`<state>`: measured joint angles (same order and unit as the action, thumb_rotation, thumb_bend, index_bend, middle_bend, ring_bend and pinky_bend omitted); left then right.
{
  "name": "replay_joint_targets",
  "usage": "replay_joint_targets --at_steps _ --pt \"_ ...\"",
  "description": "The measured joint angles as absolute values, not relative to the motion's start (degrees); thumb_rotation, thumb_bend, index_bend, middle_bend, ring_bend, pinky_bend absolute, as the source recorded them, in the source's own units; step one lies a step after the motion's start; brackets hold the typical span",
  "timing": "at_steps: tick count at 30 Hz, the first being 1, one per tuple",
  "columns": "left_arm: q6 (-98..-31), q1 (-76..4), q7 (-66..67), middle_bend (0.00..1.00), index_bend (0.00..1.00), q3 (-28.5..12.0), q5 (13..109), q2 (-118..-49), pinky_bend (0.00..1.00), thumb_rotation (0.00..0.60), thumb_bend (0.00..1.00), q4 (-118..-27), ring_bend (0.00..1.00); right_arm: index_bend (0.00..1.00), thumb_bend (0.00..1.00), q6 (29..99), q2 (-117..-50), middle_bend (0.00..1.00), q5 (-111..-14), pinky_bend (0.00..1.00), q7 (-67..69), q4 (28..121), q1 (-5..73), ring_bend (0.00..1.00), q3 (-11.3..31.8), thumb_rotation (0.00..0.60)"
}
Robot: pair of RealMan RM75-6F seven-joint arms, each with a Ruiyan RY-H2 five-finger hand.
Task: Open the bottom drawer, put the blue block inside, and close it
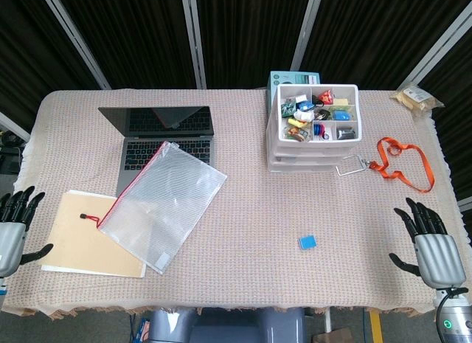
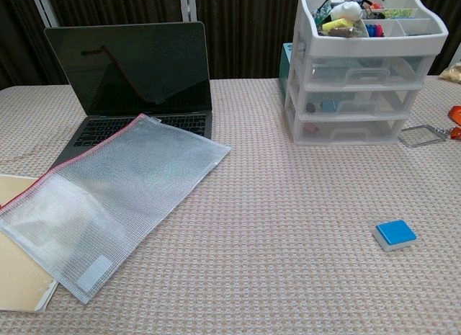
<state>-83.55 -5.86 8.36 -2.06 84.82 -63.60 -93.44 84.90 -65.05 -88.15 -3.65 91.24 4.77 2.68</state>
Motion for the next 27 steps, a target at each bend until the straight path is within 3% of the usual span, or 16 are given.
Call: replay_joint_targets --at_steps 19,21,23,25,27 --pt "-83.9 -6.0 7.7 0.0 0.07 -1.9 85.7 -63.7 0.0 0.6 0.15 -93.0 0.0 0.15 0.06 84.4 -65.2 0.01 -88.1 0.1 -2.6 92.9 4.8 0.0 2.5 0.6" --pt "-83.9 -5.9 7.5 0.0 0.07 -2.0 85.6 -63.7 0.0 0.6 0.15 -92.9 0.0 0.15 0.06 84.2 -65.2 0.09 -87.8 0.14 -2.5 93.3 4.9 0.07 2.5 0.6" --pt "-84.0 -5.9 7.4 0.0 0.07 -2.0 85.5 -63.7 0.0 0.6 0.15 -92.8 0.0 0.15 0.06 84.1 -65.2 0.27 -87.4 0.28 -2.2 93.8 4.9 0.26 2.6 0.6" --pt "-84.1 -5.9 7.2 0.0 0.08 -2.1 85.5 -63.8 0.0 0.6 0.15 -92.8 0.0 0.16 0.07 84.0 -65.1 0.49 -86.8 0.48 -1.6 94.4 4.9 0.51 3.0 0.6" --pt "-84.2 -5.8 7.0 0.0 0.08 -2.1 85.6 -63.8 0.0 0.6 0.15 -92.8 0.0 0.16 0.08 83.8 -65.1 0.6 -86.1 0.57 -0.9 95.2 5.2 0.63 3.6 0.6"
